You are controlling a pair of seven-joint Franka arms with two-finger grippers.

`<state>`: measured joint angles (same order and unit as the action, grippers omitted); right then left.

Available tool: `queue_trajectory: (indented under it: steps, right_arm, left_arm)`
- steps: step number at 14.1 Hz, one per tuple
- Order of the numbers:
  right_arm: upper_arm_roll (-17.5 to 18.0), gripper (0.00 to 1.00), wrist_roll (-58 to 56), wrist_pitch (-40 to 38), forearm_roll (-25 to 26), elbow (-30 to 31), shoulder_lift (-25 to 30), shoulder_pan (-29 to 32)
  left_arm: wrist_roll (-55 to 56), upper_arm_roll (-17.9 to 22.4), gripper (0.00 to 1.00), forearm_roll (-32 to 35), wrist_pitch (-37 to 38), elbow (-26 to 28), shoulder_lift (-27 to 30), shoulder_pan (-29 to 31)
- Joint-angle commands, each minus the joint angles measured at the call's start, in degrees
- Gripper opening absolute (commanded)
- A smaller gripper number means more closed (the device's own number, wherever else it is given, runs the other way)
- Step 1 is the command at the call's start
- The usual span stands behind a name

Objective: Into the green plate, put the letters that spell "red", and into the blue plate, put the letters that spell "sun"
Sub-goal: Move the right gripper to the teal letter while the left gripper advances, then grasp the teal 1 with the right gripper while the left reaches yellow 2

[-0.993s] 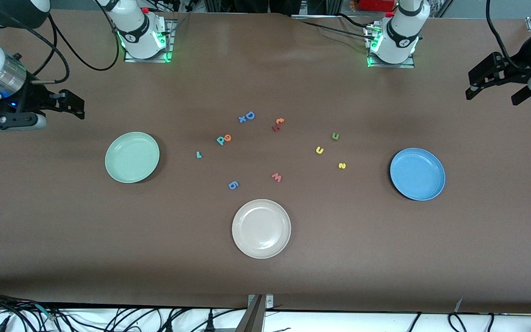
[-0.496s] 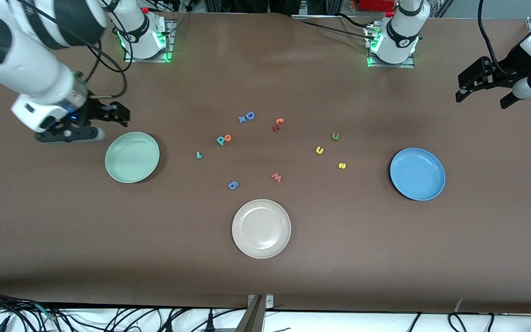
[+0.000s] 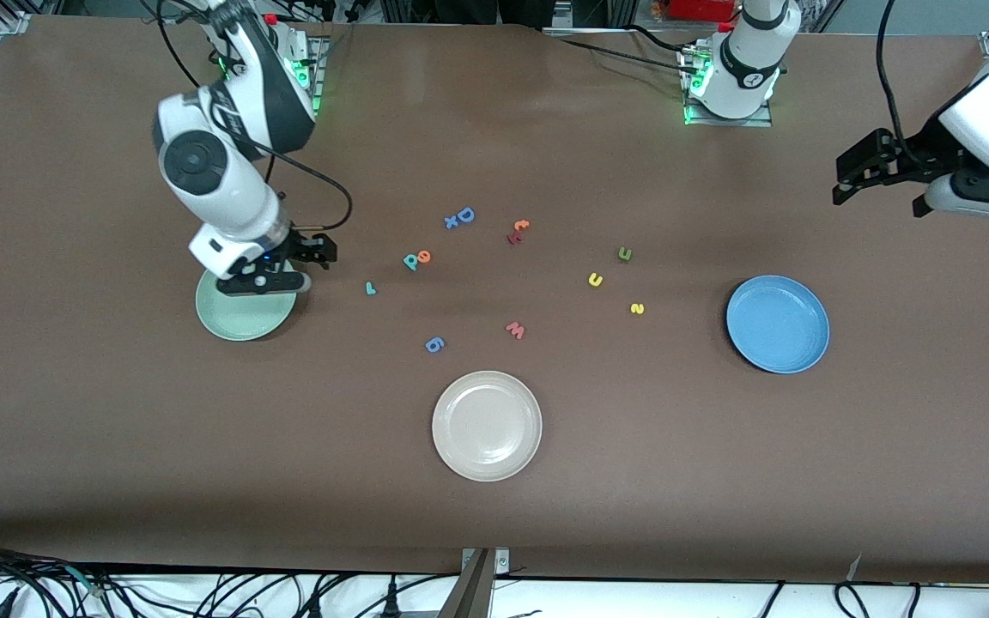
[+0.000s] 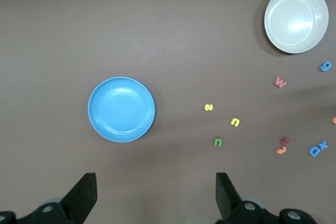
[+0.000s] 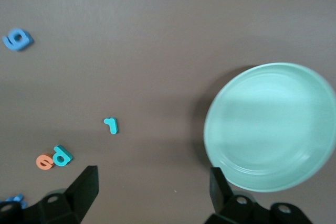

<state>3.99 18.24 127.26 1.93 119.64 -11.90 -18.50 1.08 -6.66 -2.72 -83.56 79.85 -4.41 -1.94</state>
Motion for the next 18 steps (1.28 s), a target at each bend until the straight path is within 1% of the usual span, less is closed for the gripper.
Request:
queue_trajectory:
  steps: [1, 2, 4, 5, 6, 7, 8, 12, 13, 15, 16, 18]
  right_arm:
    - [1.5, 0.87, 0.7, 5.1, -0.8, -0.4, -5.7, -0.6]
    - [2.2, 0.87, 0.7, 7.4, -0.8, -0.4, -7.9, -0.6]
    - [2.8, 0.86, 0.7, 11.0, -0.7, -0.4, -11.1, -0.6]
    - [3.0, 0.82, 0.7, 12.5, -0.7, -0.4, -12.5, -0.6]
    - [3.9, 0.80, 0.7, 12.9, -0.7, -0.4, -13.4, -0.6]
    - [4.3, 0.80, 0.7, 13.0, -0.7, -0.4, -14.2, -0.6]
    - [4.5, 0.77, 0.7, 13.3, -0.7, -0.4, -14.7, -0.8]
    - [4.5, 0.76, 0.6, 14.9, -0.6, -0.6, -16.3, -1.4]
    - [4.4, 0.73, 0.6, 15.2, -0.5, -0.8, -16.7, -1.4]
    - [4.4, 0.69, 0.6, 17.8, -0.5, -0.7, -17.8, -1.9]
    - [4.3, 0.65, 0.6, 18.5, -0.5, -0.7, -18.4, -1.8]
    - [4.3, 0.62, 0.7, 20.7, -0.5, -0.8, -19.0, -1.8]
  left_arm:
    - [1.6, 0.3, 1.00, 0.7, -2.3, 3.1, 3.0, -4.1]
    - [4.1, 0.3, 1.00, 0.7, -3.4, 4.5, 3.3, -4.8]
    - [8.2, 0.0, 1.00, 0.1, -7.7, 9.9, 4.9, -6.0]
    - [9.4, -0.3, 1.00, -0.1, -10.6, 13.4, 6.0, -6.2]
    - [9.8, -1.4, 1.00, -0.1, -13.5, 16.3, 6.6, -6.6]
    - [9.9, -1.8, 1.00, -0.1, -15.0, 18.0, 6.7, -6.6]
    - [10.5, -2.0, 1.00, -0.2, -15.5, 19.6, 6.7, -6.7]
    - [11.9, -3.6, 1.00, -0.3, -22.3, 28.7, 6.9, -6.7]
    - [12.9, -3.9, 1.00, -0.3, -23.9, 30.4, 6.9, -6.7]
    - [13.2, -4.0, 1.00, -1.3, -26.6, 34.1, 6.3, -6.7]
    - [13.1, -3.9, 1.00, -4.0, -29.0, 36.8, 5.5, -6.7]
    - [13.0, -4.0, 1.00, -5.0, -34.6, 40.2, 2.3, -6.7]
